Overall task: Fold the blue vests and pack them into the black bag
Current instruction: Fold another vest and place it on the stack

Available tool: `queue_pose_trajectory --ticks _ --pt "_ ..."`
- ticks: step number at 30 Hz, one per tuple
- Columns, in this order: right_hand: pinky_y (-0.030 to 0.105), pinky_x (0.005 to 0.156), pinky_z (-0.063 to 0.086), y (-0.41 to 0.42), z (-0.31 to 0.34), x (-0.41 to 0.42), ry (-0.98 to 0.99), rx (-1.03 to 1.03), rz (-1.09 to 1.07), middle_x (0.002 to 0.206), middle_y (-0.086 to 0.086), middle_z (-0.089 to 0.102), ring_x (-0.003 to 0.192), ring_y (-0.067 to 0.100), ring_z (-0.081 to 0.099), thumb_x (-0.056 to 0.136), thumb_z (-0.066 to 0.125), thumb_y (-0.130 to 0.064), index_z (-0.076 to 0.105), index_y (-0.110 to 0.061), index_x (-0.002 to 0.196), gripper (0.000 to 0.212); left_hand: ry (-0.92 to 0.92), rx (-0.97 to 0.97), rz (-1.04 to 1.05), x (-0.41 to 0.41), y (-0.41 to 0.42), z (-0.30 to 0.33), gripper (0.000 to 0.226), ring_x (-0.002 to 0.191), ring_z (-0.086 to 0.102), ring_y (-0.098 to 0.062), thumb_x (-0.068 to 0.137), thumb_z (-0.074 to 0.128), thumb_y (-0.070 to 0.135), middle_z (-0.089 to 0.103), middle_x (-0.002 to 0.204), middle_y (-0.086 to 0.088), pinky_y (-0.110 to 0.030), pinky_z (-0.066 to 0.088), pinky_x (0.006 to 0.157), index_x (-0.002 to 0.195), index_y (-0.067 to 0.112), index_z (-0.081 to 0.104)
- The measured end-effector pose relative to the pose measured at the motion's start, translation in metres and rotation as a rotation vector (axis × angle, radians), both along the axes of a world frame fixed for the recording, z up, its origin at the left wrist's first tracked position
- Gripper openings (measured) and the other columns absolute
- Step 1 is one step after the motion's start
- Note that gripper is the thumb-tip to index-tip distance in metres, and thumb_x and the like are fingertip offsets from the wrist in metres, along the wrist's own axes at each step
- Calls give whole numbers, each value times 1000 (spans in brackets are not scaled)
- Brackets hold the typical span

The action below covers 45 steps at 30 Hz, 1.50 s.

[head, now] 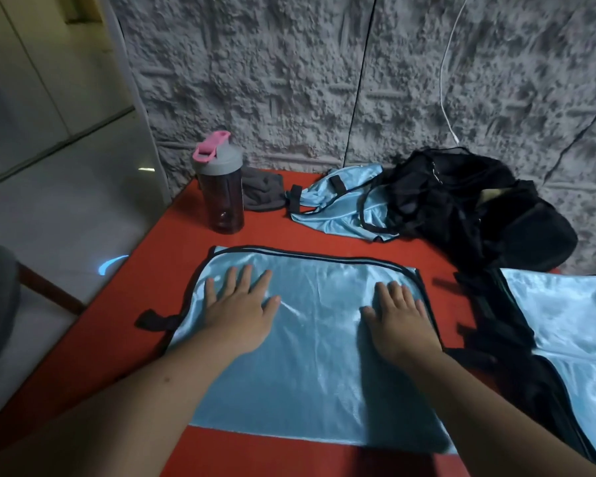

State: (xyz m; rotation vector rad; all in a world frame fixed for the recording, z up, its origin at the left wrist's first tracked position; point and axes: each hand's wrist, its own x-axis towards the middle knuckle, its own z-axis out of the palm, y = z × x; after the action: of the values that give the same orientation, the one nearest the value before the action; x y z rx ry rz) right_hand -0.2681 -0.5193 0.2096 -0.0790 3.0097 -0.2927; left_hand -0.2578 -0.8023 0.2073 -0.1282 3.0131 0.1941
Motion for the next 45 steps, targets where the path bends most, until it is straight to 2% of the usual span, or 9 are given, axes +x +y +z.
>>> queue_pose_trajectory --ticks 7,15,20,23,28,33,40,43,45 --pt "40 127 -4 -2 -8 6 51 30 -48 170 -1 -9 156 15 -14 100 4 -64 -4 -23 163 75 74 -19 88 -6 -36 -2 66 156 -4 -21 102 9 54 2 170 1 -48 -5 125 162 27 1" --pt "42 127 1 0 1 4 32 -102 -11 171 9 2 157 23 -4 103 19 -58 2 -16 163 75 312 256 295 56 -115 54 66 148 31 -29 101 48 42 35 160 -13 -46 23 123 157 12 31" --pt "41 121 27 -22 40 14 173 -434 -38 161 12 37 149 29 32 103 46 -38 32 -12 158 62 -96 86 405 107 -106 96 61 99 67 -25 81 56 73 71 103 -7 -33 51 78 100 15 65" --pt "32 99 42 -53 59 46 166 -528 28 120 3 67 120 33 61 102 54 -34 44 -21 153 54 -191 134 391 128 -95 84 60 85 67 -21 76 62 73 70 90 -1 -30 44 64 83 14 59" --pt "7 69 39 -96 75 91 76 -552 202 63 -27 38 61 -8 55 101 59 -31 52 -30 146 45 -266 201 442 128 -77 74 24 93 69 -23 77 65 35 64 87 2 -28 50 68 75 17 48" --pt "15 86 48 -149 80 72 -54 -554 206 102 -8 75 93 3 69 99 61 -28 62 -29 135 37 -327 231 361 120 -79 81 8 99 68 -23 82 52 18 70 107 -4 -29 51 74 76 15 47" --pt "20 59 49 -263 87 -12 -58 -474 164 79 0 69 58 14 61 89 66 -21 76 -17 105 19 -383 329 309 108 -95 86 12 72 74 -20 82 67 18 66 66 -4 -30 59 69 85 12 57" --pt "28 66 40 -300 72 -37 -75 -324 150 79 5 61 81 29 65 84 67 -36 63 -14 83 23 -380 322 306 102 -99 86 29 96 72 -23 83 72 21 72 104 -7 -32 57 77 110 13 62" --pt "31 72 43 -316 64 -45 -120 -229 131 102 11 67 102 33 66 86 67 -42 63 -12 105 36 -345 301 267 98 -100 84 34 101 70 -23 82 73 23 70 111 -5 -30 53 75 115 17 64"
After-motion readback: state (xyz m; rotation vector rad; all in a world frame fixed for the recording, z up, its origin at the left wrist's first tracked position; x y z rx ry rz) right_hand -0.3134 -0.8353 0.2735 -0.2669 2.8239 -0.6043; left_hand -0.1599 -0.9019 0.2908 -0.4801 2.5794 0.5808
